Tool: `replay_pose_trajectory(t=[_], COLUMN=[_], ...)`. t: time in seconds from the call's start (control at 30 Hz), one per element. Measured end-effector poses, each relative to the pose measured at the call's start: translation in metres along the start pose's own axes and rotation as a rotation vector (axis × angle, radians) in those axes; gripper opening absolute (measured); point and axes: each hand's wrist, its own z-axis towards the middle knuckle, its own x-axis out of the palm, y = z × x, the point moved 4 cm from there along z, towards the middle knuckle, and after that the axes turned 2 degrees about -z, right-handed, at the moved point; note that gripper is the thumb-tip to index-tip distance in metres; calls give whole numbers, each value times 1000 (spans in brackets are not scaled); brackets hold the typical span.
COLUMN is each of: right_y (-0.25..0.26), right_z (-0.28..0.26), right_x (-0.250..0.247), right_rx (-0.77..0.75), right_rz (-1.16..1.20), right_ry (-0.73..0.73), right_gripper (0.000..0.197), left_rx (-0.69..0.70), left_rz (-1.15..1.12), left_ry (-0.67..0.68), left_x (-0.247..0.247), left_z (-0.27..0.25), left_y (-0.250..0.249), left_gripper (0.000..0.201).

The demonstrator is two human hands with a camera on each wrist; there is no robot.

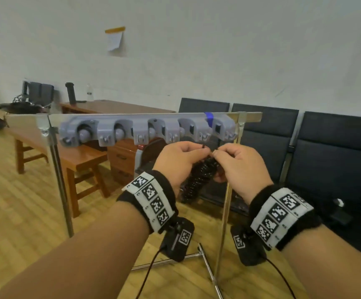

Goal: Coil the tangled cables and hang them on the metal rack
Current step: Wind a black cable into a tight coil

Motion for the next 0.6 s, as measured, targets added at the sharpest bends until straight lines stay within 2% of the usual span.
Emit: replay_pose_trajectory(t=[0.1, 0.2, 0.33, 0.43, 0.6], right_y=[-11, -22, -39, -44, -47], right_z=[17, 28, 33, 39, 55], right_x=[-18, -30, -32, -32, -34], right_rx=[60, 118, 196, 166, 107], right_rz=[73, 121, 201, 206, 181], right_ry=[-56, -81, -5, 35, 0], right_gripper=[25, 25, 23, 26, 26], left_rx=[-94, -132, -134, -117, -101], left_rz=[-258, -389, -382, -353, -358], left_ry=[8, 27, -11, -51, -104], left_x=[28, 51, 62, 64, 69], left_z=[19, 32, 45, 53, 64], left_y=[12, 24, 36, 39, 39], left_gripper=[24, 29, 25, 21, 29])
